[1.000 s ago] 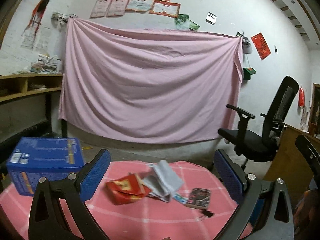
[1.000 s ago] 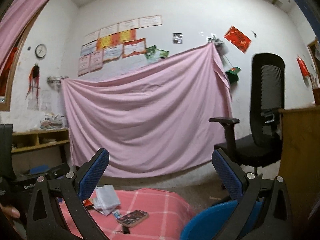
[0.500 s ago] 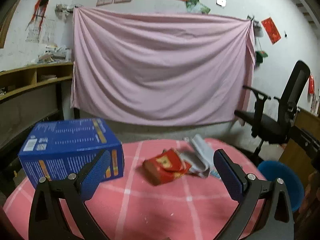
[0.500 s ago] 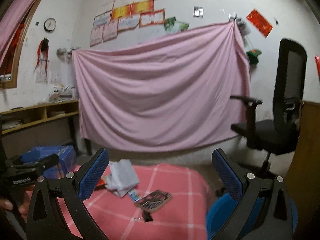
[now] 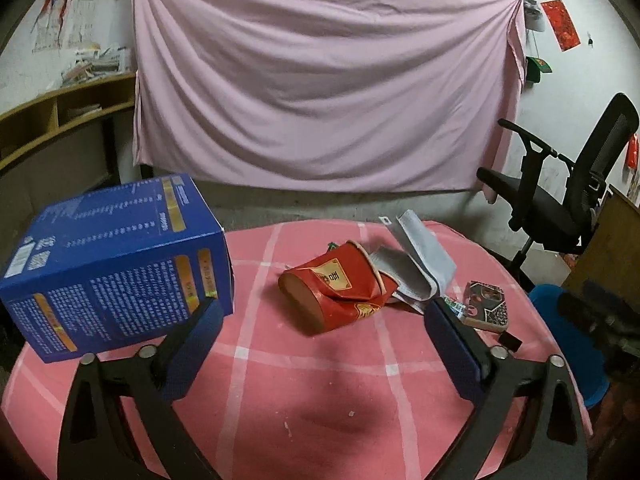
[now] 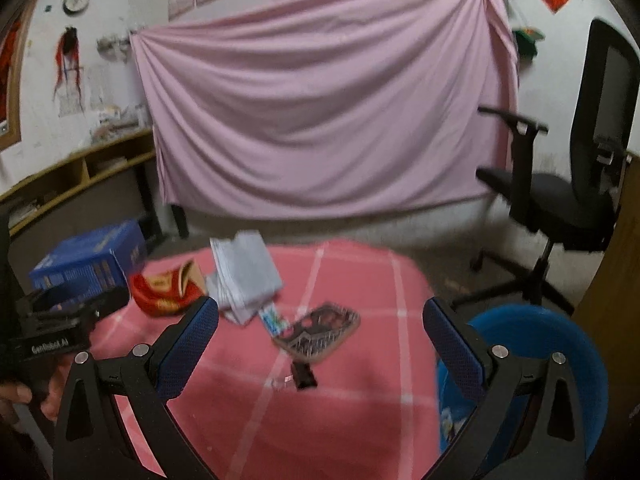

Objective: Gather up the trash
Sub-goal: 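Move both tools back over the table toward the red packet and clip, then grasp the red paper packet with the left tool while the right tool grasps the black binder clip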

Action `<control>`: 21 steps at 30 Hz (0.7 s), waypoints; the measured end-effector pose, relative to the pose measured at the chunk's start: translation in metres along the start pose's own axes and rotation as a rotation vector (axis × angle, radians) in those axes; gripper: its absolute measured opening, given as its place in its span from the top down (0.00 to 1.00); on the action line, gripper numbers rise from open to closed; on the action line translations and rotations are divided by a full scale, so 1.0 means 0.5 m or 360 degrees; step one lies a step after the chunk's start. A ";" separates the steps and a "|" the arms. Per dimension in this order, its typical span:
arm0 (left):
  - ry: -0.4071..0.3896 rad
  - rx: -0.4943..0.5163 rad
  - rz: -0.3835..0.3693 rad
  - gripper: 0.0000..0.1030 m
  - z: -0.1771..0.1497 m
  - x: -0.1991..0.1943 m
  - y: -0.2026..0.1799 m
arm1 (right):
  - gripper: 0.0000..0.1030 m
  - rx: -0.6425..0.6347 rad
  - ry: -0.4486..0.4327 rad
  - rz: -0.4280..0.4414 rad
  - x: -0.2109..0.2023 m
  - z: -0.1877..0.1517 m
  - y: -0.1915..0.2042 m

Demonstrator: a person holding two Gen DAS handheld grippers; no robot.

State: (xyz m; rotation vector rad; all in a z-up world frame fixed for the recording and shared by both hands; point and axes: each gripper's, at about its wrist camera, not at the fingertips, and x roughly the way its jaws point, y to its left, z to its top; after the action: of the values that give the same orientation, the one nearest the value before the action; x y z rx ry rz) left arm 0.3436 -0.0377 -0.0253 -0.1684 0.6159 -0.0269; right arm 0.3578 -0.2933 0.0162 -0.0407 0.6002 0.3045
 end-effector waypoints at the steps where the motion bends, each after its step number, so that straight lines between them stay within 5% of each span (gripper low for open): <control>1: 0.0017 -0.0021 -0.0012 0.13 0.003 0.006 0.003 | 0.03 0.0003 0.0048 0.0008 0.009 -0.003 -0.001; 6: 0.0085 -0.0133 -0.0065 0.34 0.010 0.028 0.019 | 0.17 0.0034 0.0254 0.0058 0.051 -0.019 -0.005; 16: 0.0183 -0.0258 -0.0084 0.77 0.031 0.054 0.039 | 0.20 0.0013 0.0434 0.0104 0.091 -0.039 0.011; 21: 0.0215 -0.0264 -0.0078 0.87 0.038 0.058 0.049 | 0.33 0.0006 0.0537 0.0117 0.113 -0.048 0.016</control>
State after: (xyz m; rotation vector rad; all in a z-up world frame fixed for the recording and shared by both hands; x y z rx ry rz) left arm 0.3777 -0.0131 -0.0307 -0.3442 0.7493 -0.0346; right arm 0.3863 -0.2733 -0.0348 -0.0672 0.9385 0.3713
